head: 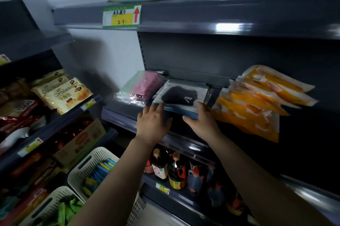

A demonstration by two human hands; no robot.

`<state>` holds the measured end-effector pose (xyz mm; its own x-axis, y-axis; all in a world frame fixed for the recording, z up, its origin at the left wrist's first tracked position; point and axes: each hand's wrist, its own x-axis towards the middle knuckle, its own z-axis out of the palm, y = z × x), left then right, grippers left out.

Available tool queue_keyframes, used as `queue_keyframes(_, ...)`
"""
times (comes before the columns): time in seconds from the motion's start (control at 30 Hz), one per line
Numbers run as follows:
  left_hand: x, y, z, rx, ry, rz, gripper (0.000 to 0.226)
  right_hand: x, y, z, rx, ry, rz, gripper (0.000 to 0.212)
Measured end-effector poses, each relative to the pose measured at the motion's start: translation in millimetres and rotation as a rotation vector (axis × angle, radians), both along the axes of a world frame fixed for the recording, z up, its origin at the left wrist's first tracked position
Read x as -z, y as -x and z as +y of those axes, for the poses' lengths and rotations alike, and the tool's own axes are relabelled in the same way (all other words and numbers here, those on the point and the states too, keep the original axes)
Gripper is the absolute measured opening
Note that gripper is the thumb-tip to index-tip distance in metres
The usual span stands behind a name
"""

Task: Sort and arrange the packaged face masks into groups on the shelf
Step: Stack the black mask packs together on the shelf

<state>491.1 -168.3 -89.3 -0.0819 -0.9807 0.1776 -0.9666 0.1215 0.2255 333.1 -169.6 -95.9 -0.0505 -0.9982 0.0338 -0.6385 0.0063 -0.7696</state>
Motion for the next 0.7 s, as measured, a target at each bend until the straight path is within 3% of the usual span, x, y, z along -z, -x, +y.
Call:
queue_keyframes(0.17,11.7,-2.0,-48.0,0.063,-0.049,0.124,0.058,9.9,-6.9,-28.7,0.095,-0.049,-0.030,0.059)
queue_keyframes(0.4,27.9,-4.8,-88.5,0.123,-0.082,0.106,0.065,20.1,-12.8,-54.1,0.246,-0.071,-0.087,0.045)
queue_keyframes(0.53,35.8,-10.9,-102.6,0.166,-0.161,0.096,0.065,10.3,-15.9,-66.6,0.441,-0.136,-0.358,0.065)
queue_keyframes(0.7,44.5,-21.2,-109.0,0.227,-0.130,0.068,0.063,16.5,-25.3,-74.8,0.626,-0.223,-0.641,0.062)
